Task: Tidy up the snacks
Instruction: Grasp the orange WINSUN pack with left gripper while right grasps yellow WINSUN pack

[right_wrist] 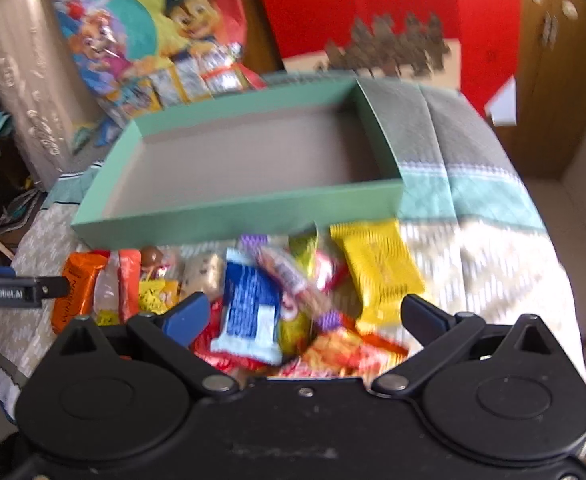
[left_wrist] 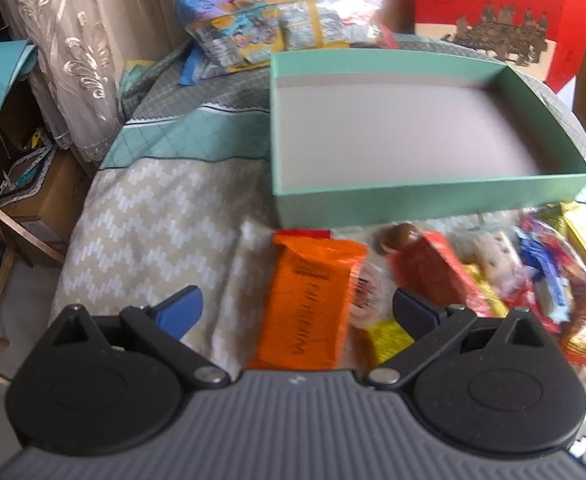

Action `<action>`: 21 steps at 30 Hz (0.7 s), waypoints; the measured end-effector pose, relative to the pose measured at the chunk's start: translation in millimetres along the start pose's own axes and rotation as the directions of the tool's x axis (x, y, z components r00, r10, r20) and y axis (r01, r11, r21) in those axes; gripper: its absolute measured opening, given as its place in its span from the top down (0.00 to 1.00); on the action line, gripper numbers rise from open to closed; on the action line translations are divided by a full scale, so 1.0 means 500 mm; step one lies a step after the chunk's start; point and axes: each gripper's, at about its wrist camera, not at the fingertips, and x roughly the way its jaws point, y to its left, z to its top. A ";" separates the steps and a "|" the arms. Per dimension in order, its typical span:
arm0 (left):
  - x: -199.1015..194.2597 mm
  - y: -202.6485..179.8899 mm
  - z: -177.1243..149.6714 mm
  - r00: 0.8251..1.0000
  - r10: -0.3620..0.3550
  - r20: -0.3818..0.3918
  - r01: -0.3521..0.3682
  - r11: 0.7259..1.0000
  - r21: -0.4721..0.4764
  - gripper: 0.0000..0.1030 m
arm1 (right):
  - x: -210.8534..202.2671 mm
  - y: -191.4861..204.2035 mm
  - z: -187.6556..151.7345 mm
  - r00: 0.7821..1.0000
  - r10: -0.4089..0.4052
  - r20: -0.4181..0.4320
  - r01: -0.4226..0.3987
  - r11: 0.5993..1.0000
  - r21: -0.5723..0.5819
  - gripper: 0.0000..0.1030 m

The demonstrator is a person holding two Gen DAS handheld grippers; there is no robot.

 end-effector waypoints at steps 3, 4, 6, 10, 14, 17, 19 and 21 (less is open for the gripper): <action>0.026 0.039 -0.003 1.000 0.023 -0.005 -0.023 0.999 -0.026 0.00 | 0.009 -0.018 0.007 1.000 -0.009 0.006 0.009 1.000 0.008 0.00; 0.036 0.051 -0.005 1.000 0.023 -0.016 -0.023 0.999 -0.036 0.00 | 0.014 -0.025 0.010 1.000 -0.009 -0.001 0.009 1.000 0.023 0.00; 0.058 0.069 -0.005 0.999 0.005 -0.045 -0.008 0.999 -0.054 0.00 | 0.028 -0.038 0.016 0.999 -0.012 -0.031 0.014 0.999 0.048 0.00; 0.095 0.070 -0.007 0.995 -0.042 -0.093 0.037 0.997 -0.062 0.00 | 0.061 -0.070 0.023 0.997 -0.017 -0.076 0.025 0.995 0.098 0.00; 0.108 0.041 -0.014 0.993 -0.075 -0.097 0.076 0.997 0.010 0.03 | 0.082 -0.109 0.032 0.997 -0.042 -0.071 0.049 0.993 0.105 0.06; 0.122 0.029 -0.018 0.989 -0.101 -0.109 0.104 0.994 0.022 0.43 | 0.107 -0.131 0.045 0.995 -0.041 -0.092 0.050 0.994 0.093 0.19; 0.131 0.026 -0.021 0.986 -0.112 -0.128 0.115 0.993 0.018 0.48 | 0.128 -0.137 0.050 0.993 -0.030 -0.115 0.040 0.996 0.082 0.23; 0.135 0.026 -0.024 0.985 -0.114 -0.131 0.118 0.993 0.023 0.47 | 0.151 -0.137 0.051 0.990 -0.026 -0.137 0.035 0.997 0.065 0.23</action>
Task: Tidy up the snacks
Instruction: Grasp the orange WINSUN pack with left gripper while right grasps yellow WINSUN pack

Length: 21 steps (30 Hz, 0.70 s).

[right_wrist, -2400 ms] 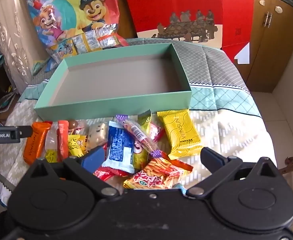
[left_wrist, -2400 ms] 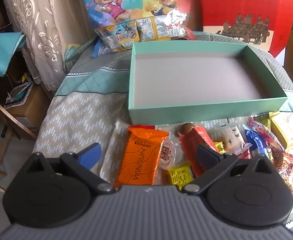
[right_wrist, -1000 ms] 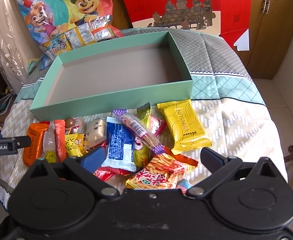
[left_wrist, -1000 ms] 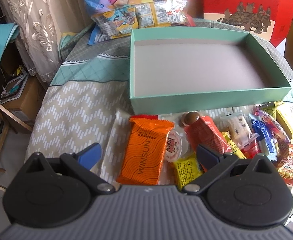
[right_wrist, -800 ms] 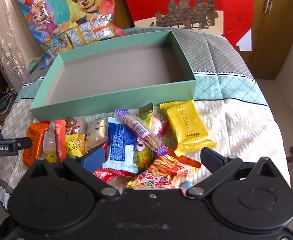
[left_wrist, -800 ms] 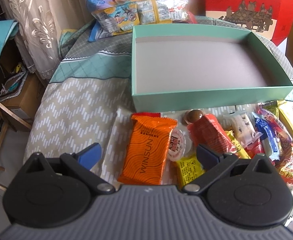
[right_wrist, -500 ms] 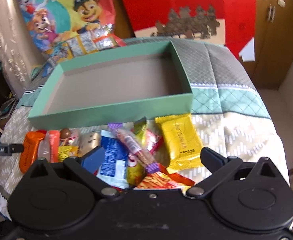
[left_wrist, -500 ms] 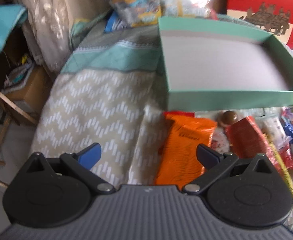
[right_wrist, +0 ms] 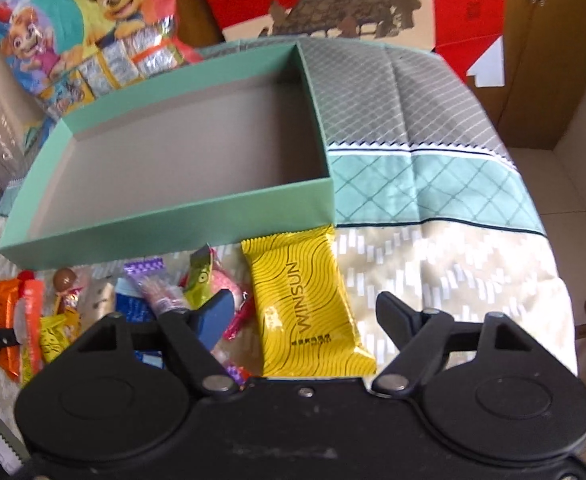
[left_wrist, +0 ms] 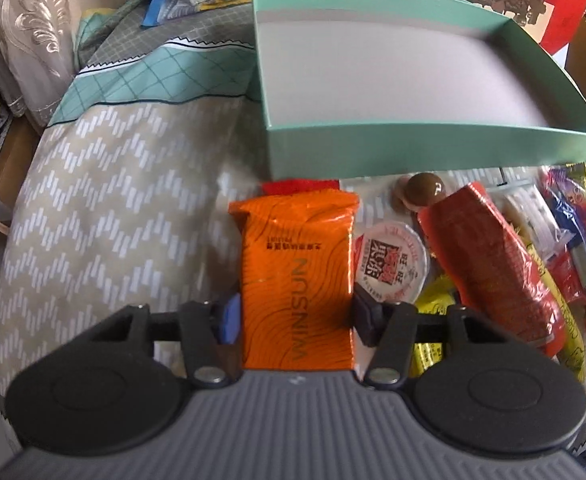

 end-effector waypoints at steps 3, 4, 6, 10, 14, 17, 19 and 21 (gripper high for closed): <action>0.006 0.007 -0.001 1.000 0.003 -0.013 -0.004 1.000 -0.009 0.41 | 0.036 0.007 0.008 0.999 -0.007 -0.039 0.007 1.000 -0.017 0.23; 0.007 0.013 -0.001 1.000 0.005 -0.015 -0.006 1.000 -0.016 0.39 | 0.046 0.008 0.009 0.999 -0.009 -0.048 0.007 1.000 -0.024 0.23; 0.010 0.019 0.000 1.000 0.006 -0.017 -0.006 1.000 -0.027 0.35 | 0.064 0.011 0.009 0.998 -0.021 -0.062 0.019 0.999 -0.044 0.23; 0.016 0.019 0.004 1.000 0.013 -0.006 -0.013 1.000 -0.019 0.38 | 0.079 0.023 0.002 0.998 -0.048 -0.045 0.044 0.995 -0.084 0.42; 0.007 0.012 0.000 1.000 0.013 0.022 -0.013 1.000 -0.018 0.50 | 0.067 0.023 -0.003 0.998 -0.050 -0.036 0.048 0.997 -0.056 0.50; -0.007 0.013 -0.006 1.000 0.012 0.027 -0.011 1.000 -0.029 0.50 | 0.043 0.013 -0.012 0.999 -0.043 -0.019 0.043 0.999 -0.024 0.50; -0.022 0.017 -0.009 0.999 0.013 0.035 -0.012 0.999 -0.033 0.50 | 0.021 0.008 -0.020 0.999 -0.036 -0.005 0.036 0.999 -0.007 0.50; -0.044 0.023 -0.009 0.999 0.008 0.052 -0.006 0.999 -0.042 0.50 | -0.005 0.006 -0.024 1.000 -0.028 0.013 0.028 1.000 0.002 0.50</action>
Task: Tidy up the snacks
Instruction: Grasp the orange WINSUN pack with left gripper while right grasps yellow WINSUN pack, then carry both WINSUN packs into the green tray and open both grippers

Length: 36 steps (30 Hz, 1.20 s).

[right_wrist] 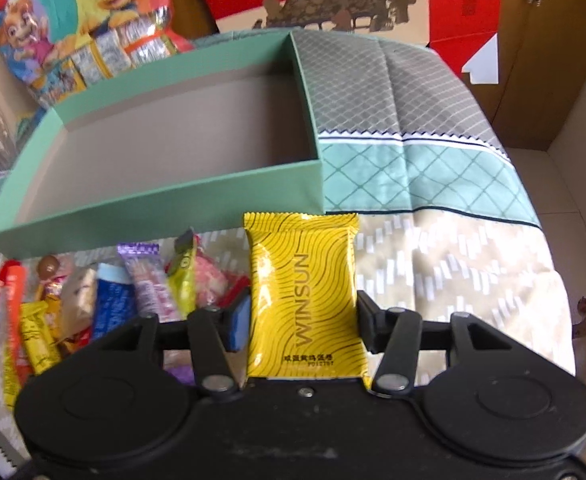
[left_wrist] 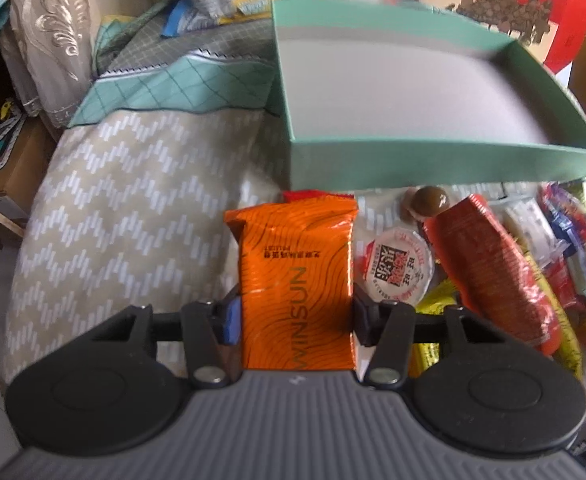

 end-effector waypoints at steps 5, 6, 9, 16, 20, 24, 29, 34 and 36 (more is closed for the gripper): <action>-0.058 0.011 0.035 0.998 -0.012 0.063 0.013 1.000 -0.006 0.50 | -0.066 -0.006 0.021 0.997 0.022 0.072 -0.024 0.999 0.022 0.50; -0.066 0.011 0.050 0.997 -0.011 0.079 0.011 1.000 0.000 0.50 | -0.078 -0.003 0.034 0.995 0.036 0.088 -0.038 0.999 0.023 0.50; -0.077 0.008 0.115 0.992 -0.010 0.124 0.009 1.000 0.011 0.50 | -0.089 0.011 0.083 0.989 0.059 0.133 -0.061 0.998 0.011 0.50; -0.033 -0.028 0.307 0.983 -0.022 0.181 0.019 1.000 0.019 0.50 | -0.040 0.055 0.262 0.977 0.103 0.187 -0.106 0.994 0.007 0.50; 0.032 -0.045 0.390 0.985 0.008 0.174 -0.010 1.000 0.007 0.50 | 0.043 0.073 0.358 0.981 0.097 0.168 -0.099 0.995 0.009 0.50; 0.109 -0.048 0.432 0.991 0.025 0.129 -0.024 1.000 -0.010 0.50 | 0.140 0.083 0.407 0.989 0.080 0.121 -0.080 0.997 -0.008 0.50; 0.168 -0.053 0.455 0.994 0.041 0.105 -0.042 0.999 0.003 0.50 | 0.222 0.075 0.416 0.993 0.085 0.079 -0.086 0.996 0.000 0.50; 0.196 -0.065 0.464 0.991 0.068 0.115 -0.071 0.997 0.020 0.38 | 0.257 0.082 0.416 0.990 0.106 0.090 -0.105 0.994 -0.014 0.36; 0.194 -0.070 0.463 0.993 0.039 0.114 -0.042 0.999 0.017 0.20 | 0.254 0.081 0.415 0.986 0.129 0.106 -0.131 0.991 0.013 0.09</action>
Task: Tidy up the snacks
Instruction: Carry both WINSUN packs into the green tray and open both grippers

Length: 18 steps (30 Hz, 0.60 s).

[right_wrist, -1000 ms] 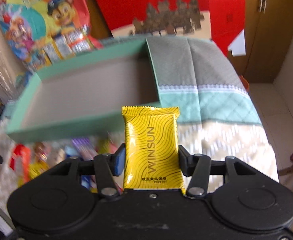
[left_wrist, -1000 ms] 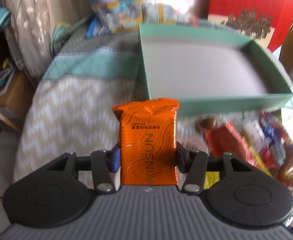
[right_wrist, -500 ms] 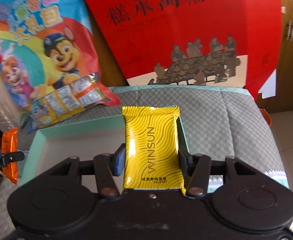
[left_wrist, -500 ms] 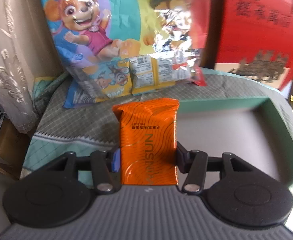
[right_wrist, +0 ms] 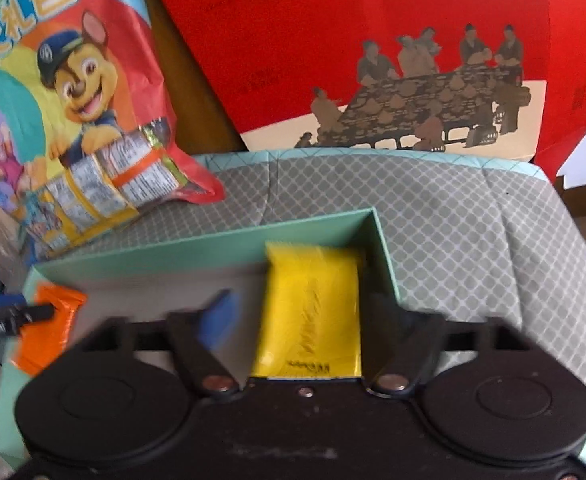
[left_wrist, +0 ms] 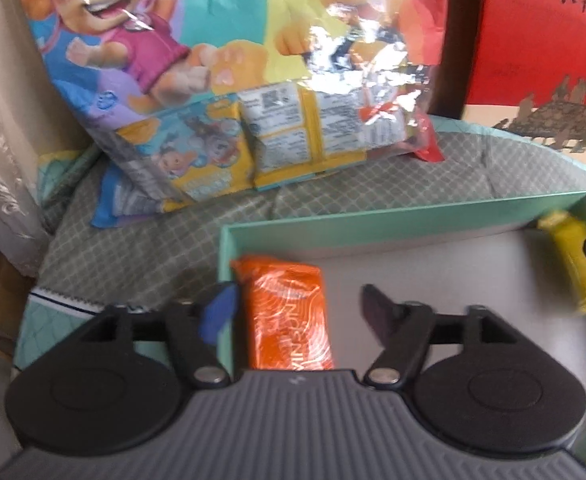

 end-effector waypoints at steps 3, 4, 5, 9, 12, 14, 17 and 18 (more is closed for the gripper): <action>-0.028 -0.017 -0.009 0.999 0.026 0.041 -0.027 0.999 0.017 0.02 | -0.020 0.004 -0.003 1.000 0.022 0.020 -0.022 1.000 0.012 0.03; -0.041 -0.021 -0.013 0.998 0.027 0.055 -0.028 0.999 0.024 0.01 | -0.029 0.005 -0.005 0.999 0.026 0.022 -0.026 1.000 0.016 0.02; -0.051 -0.022 -0.017 0.998 0.017 0.057 -0.018 0.999 0.026 0.01 | -0.041 0.007 -0.007 0.999 0.033 0.026 -0.033 0.999 0.021 0.00; -0.097 -0.022 -0.044 0.999 -0.021 0.049 0.020 1.000 0.018 0.00 | -0.093 0.012 -0.031 0.998 0.059 0.029 -0.060 0.998 0.029 0.00; -0.134 -0.024 -0.079 0.998 -0.031 0.048 0.030 0.999 0.026 0.00 | -0.134 0.020 -0.061 0.997 0.074 0.020 -0.074 0.997 0.010 0.00; -0.156 -0.024 -0.106 0.999 -0.034 0.037 0.033 0.999 0.025 0.00 | -0.157 0.027 -0.081 0.997 0.079 0.009 -0.079 0.997 0.001 0.00; -0.186 -0.023 -0.157 0.999 -0.046 0.013 0.046 0.999 0.022 0.00 | -0.197 0.029 -0.118 0.996 0.093 0.000 -0.093 0.996 0.001 0.00; -0.195 -0.023 -0.175 0.999 -0.046 0.006 0.046 0.999 0.021 0.00 | -0.211 0.030 -0.132 0.995 0.098 -0.001 -0.098 0.995 0.003 0.00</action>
